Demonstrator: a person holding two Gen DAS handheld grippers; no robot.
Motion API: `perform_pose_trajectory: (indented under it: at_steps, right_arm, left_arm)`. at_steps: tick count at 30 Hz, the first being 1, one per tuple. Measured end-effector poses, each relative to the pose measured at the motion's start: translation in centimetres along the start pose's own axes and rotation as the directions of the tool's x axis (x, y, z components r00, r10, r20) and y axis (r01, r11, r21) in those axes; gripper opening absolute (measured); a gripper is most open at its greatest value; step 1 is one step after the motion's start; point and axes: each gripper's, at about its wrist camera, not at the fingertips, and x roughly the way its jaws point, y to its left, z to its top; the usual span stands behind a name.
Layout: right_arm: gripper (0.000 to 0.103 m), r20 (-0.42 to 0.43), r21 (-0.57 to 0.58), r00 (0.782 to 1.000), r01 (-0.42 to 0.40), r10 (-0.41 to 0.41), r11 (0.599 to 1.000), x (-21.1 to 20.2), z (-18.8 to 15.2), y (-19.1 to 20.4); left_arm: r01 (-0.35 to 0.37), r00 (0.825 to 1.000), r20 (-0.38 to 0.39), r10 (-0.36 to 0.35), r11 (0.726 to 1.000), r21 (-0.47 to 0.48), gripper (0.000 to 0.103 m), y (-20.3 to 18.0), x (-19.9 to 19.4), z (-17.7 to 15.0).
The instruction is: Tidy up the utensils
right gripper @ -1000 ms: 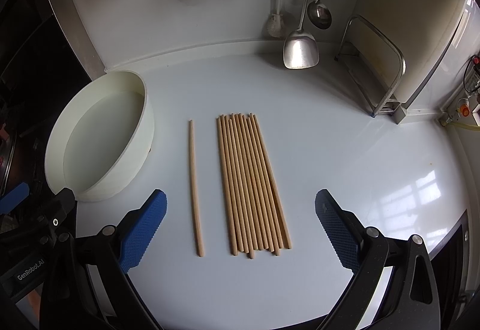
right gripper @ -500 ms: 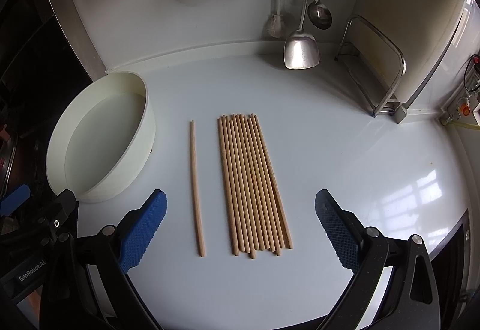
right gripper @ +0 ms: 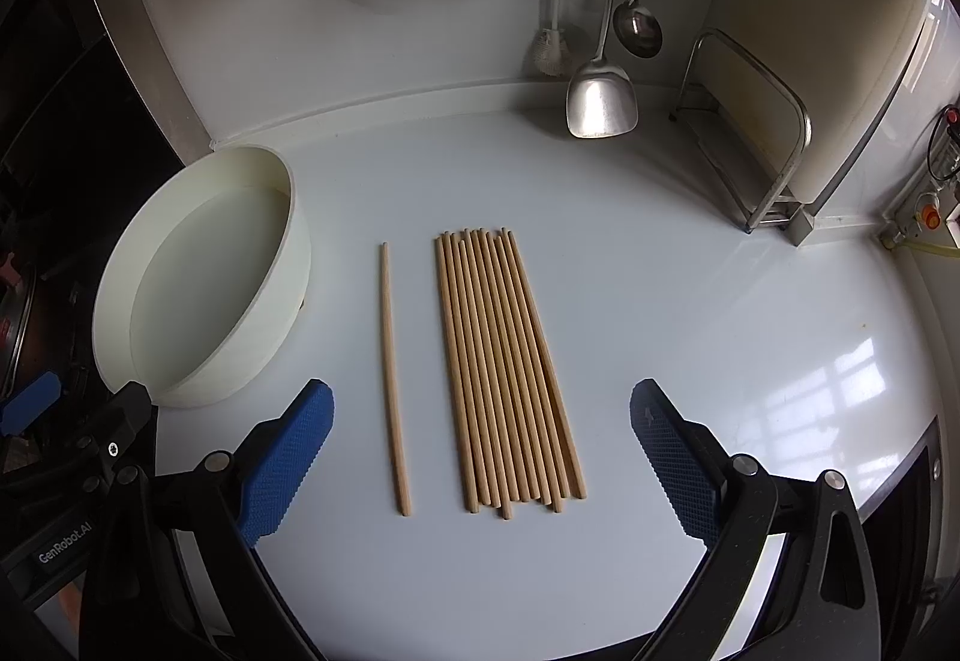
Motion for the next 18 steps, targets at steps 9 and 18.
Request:
perform_pose_trajectory:
  at_steps: [9, 18]
  right_arm:
    - [0.095, 0.0, 0.0, 1.0, 0.0, 0.0, 1.0, 0.04, 0.08, 0.06]
    - [0.095, 0.001, 0.0, 1.0, -0.001, 0.001, 1.0, 0.07, 0.11, 0.21]
  left_arm:
    - [-0.001, 1.0, 0.001, 0.001, 1.0, 0.001, 0.097, -0.05, 0.0, 0.02]
    - [-0.001, 1.0, 0.001, 0.001, 1.0, 0.002, 0.097, -0.05, 0.0, 0.03]
